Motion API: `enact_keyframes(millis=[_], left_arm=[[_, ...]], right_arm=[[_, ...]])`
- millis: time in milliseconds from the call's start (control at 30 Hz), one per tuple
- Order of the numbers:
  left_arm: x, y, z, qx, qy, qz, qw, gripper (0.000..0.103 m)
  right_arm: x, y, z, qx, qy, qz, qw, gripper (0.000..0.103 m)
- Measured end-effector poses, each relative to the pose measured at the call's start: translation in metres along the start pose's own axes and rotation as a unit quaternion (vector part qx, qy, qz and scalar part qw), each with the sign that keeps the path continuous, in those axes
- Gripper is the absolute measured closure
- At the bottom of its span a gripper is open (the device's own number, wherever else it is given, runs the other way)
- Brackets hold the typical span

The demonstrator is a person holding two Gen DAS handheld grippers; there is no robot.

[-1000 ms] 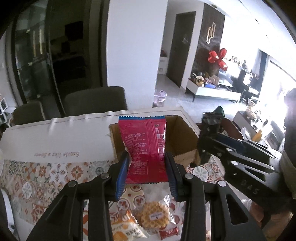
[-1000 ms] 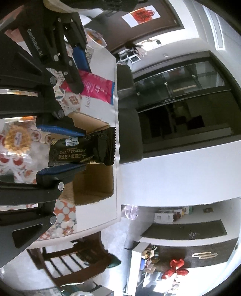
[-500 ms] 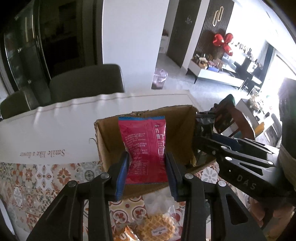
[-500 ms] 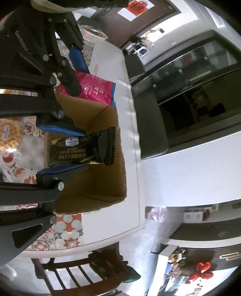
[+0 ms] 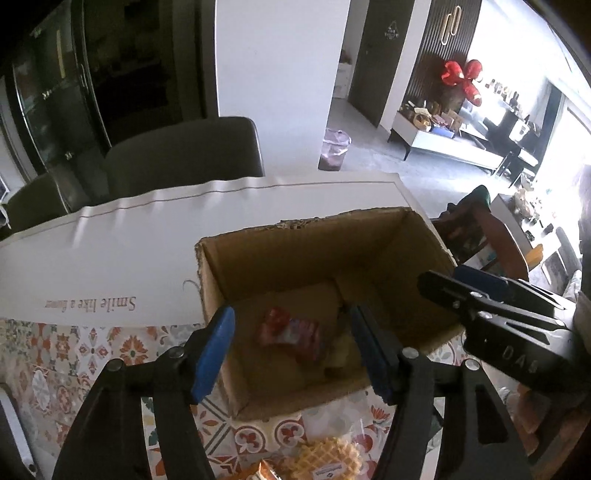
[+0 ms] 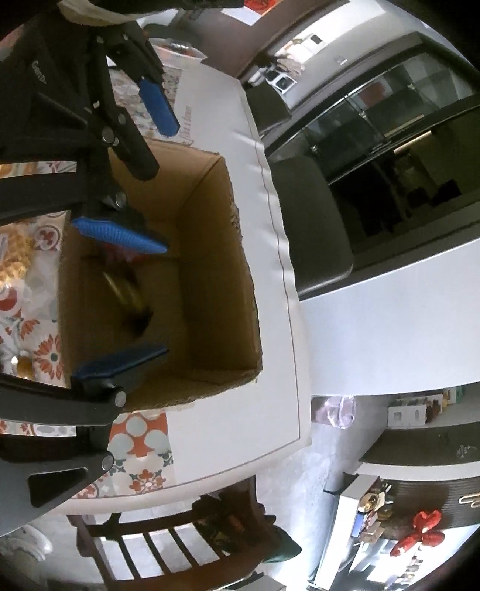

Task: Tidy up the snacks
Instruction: 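Open both tools to drop the snacks into the box, then move both tools back toward the remaining snacks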

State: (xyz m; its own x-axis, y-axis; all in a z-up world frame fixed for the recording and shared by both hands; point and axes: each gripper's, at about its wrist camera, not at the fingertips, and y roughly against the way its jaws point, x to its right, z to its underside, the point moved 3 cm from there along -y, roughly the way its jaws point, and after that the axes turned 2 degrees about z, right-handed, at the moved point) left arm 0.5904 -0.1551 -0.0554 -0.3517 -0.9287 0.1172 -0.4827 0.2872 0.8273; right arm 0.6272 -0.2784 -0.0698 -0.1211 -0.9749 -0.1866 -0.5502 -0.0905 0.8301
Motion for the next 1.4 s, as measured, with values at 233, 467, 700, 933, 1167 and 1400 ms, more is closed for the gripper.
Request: enact_keyframes(millis=[233, 467, 700, 933, 1167, 1400], left_arm=[[-0.004, 0.04, 0.02, 0.036, -0.003, -0.025, 0.999, 0.032], [0.004, 0.085, 0.053, 0.063, -0.001, -0.007, 0.998, 0.031], [0.013, 0.123, 0.088, 0.09, -0.02, -0.008, 0.9957, 0.03], [0.024, 0.143, 0.128, 0.084, -0.039, 0.008, 0.9957, 0.03], [0.033, 0.148, 0.168, 0.065, -0.057, 0.017, 0.9961, 0.03], [0.037, 0.142, 0.202, 0.035, -0.079, 0.017, 0.9962, 0.03]], right_arm=[[-0.007, 0.041, 0.018, 0.054, 0.026, 0.036, 0.998, 0.037], [-0.017, 0.09, 0.043, 0.106, 0.031, 0.049, 0.993, 0.037], [-0.023, 0.134, 0.075, 0.137, 0.034, 0.052, 0.989, 0.037], [-0.026, 0.164, 0.111, 0.153, 0.049, 0.064, 0.985, 0.037], [-0.026, 0.178, 0.153, 0.138, 0.064, 0.07, 0.986, 0.037], [-0.027, 0.176, 0.197, 0.101, 0.067, 0.076, 0.99, 0.037]])
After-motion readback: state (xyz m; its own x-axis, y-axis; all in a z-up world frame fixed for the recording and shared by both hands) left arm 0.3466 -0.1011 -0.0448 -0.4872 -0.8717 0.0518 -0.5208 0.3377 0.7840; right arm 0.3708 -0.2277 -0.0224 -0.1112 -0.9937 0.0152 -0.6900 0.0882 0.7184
